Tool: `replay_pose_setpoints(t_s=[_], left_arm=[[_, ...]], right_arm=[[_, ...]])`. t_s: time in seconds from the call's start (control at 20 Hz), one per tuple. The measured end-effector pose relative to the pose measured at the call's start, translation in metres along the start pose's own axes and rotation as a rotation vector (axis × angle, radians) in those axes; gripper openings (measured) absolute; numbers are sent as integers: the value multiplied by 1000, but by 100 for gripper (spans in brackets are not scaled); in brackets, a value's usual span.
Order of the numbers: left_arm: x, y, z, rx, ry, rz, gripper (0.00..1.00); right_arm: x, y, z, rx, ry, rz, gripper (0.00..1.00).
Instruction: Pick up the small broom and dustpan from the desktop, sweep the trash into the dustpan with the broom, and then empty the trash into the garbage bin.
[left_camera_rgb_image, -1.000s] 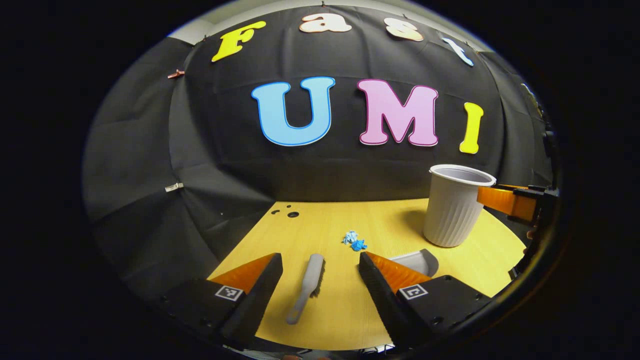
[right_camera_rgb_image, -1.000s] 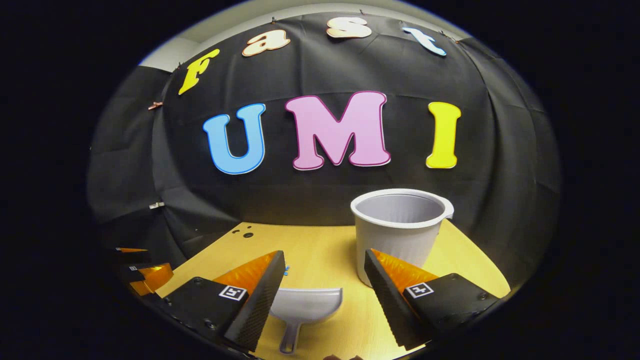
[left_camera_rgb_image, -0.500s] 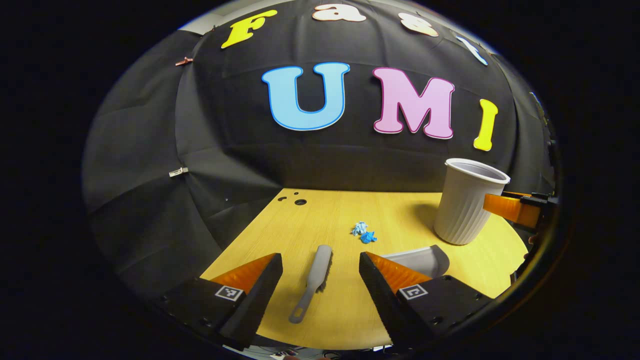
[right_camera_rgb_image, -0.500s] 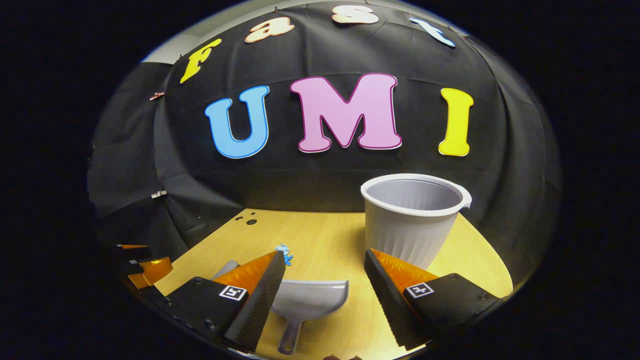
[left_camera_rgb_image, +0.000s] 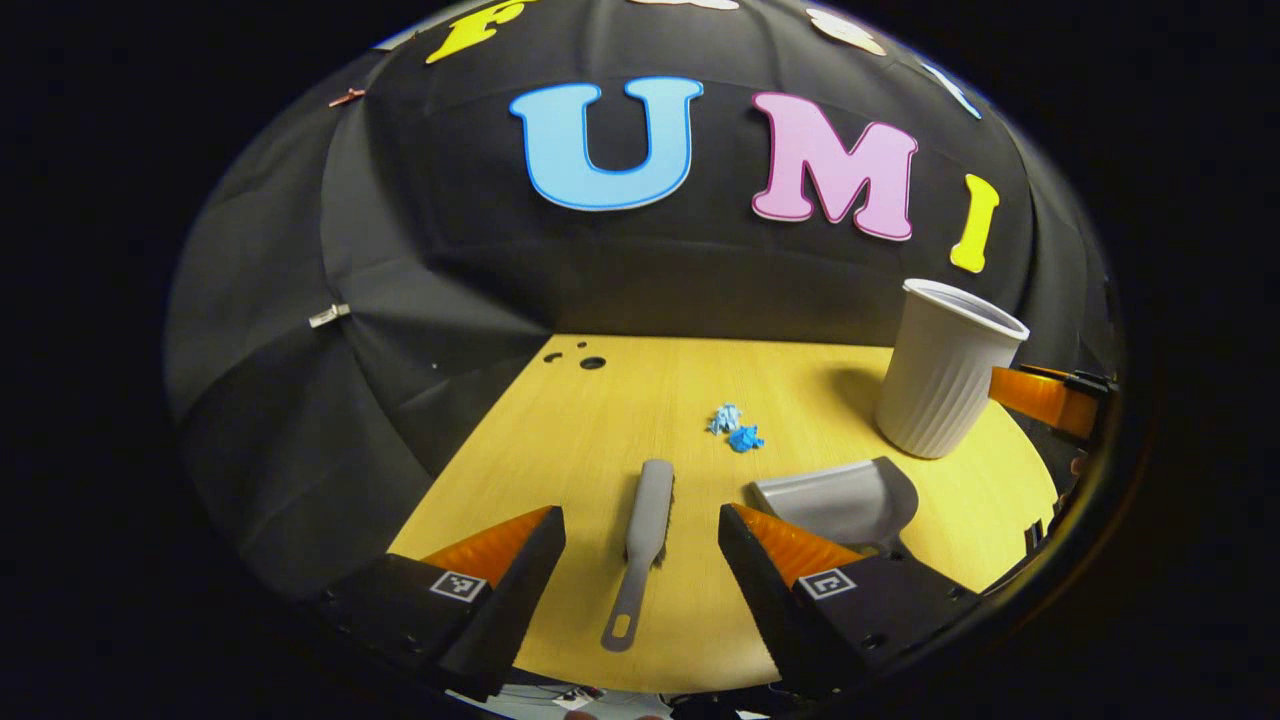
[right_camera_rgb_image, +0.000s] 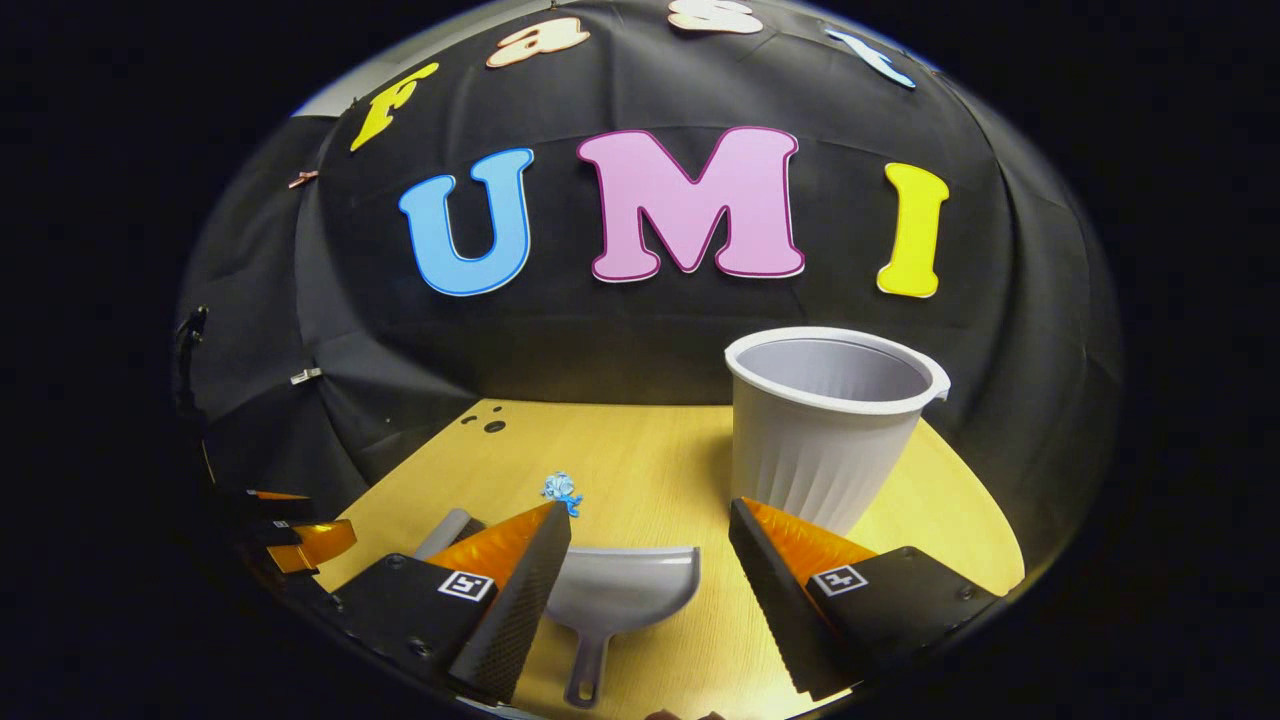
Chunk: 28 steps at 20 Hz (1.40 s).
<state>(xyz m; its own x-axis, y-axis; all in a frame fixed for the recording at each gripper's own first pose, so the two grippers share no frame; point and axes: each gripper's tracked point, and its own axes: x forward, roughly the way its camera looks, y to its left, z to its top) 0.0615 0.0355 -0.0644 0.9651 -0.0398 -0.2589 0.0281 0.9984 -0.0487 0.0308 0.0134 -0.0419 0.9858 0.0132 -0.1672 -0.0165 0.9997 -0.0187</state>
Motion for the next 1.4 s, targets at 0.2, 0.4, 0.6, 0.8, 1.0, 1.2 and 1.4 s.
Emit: replay_pose_setpoints(t_s=[0.2, 0.4, 0.6, 0.8, 1.0, 1.2, 1.4], left_arm=[[25, 5, -28, -5, 156, -26, 97], [47, 9, -57, -4, 314, -53, 98], [70, 7, -90, 62, 472, -97, 98], [88, 7, -114, 76, 585, -107, 97], [103, 13, -127, 98, 683, -103, 97], [115, 11, -135, 137, 759, -108, 95], [124, 12, -130, 193, 778, -99, 89]], right_arm=[[1, -4, -11, 15, 22, -17, 99], [0, -5, -29, 40, 57, -26, 99], [-4, -5, -45, 56, 94, -33, 99], [-11, -12, -53, 73, 115, -56, 99], [-15, -11, -62, 66, 145, -47, 99], [-18, -9, -70, 65, 167, -49, 99], [-21, -2, -77, 94, 191, -44, 99]])
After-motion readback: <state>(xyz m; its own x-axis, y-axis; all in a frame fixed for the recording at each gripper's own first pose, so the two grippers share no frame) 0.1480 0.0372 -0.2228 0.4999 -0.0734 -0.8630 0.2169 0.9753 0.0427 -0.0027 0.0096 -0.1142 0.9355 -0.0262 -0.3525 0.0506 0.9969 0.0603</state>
